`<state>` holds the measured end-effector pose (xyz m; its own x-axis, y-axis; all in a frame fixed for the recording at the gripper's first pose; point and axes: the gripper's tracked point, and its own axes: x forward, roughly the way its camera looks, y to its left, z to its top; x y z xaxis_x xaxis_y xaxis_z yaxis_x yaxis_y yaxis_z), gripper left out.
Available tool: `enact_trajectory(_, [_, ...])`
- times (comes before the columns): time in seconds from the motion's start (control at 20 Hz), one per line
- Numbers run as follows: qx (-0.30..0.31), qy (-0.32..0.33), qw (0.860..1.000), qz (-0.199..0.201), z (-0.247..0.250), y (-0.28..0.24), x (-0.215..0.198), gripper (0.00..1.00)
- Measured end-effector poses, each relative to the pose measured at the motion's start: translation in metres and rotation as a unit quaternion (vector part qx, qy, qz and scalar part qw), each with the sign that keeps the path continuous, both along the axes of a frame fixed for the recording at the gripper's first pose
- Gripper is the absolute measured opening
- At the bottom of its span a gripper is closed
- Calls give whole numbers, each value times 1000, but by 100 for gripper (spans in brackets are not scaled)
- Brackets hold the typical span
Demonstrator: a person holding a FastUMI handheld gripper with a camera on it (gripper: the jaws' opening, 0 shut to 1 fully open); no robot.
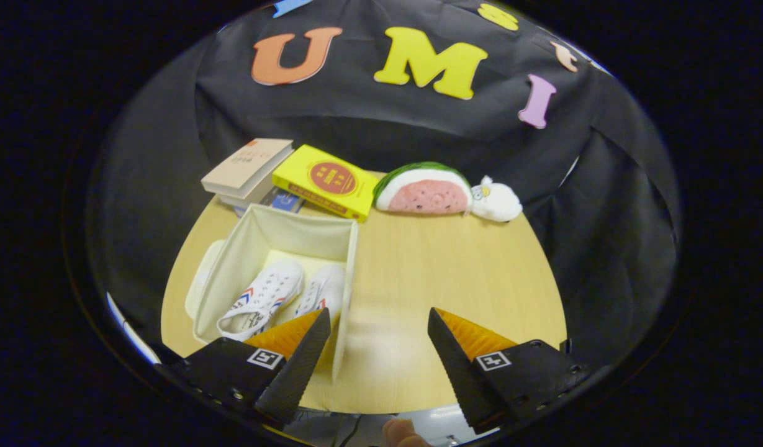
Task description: Open the storage box then place both shoes into the box .Put the left shoe in first, then the right shoe, with the right side of both shoes facing outward in a uniform manner.
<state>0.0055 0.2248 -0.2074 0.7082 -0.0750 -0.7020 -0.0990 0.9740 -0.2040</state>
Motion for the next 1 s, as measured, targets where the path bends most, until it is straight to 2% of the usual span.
enact_trajectory(0.2, [32,-129,991,-3,84,-24,-2,96])
enact_trajectory(0.35, [41,-234,971,-4,157,-45,-13,96])
enact_trajectory(0.5, [42,-317,947,2,211,-63,-42,96])
enact_trajectory(0.65, [44,-357,933,0,245,-82,-68,96])
enact_trajectory(1.0, [85,-390,917,16,277,-131,-136,96])
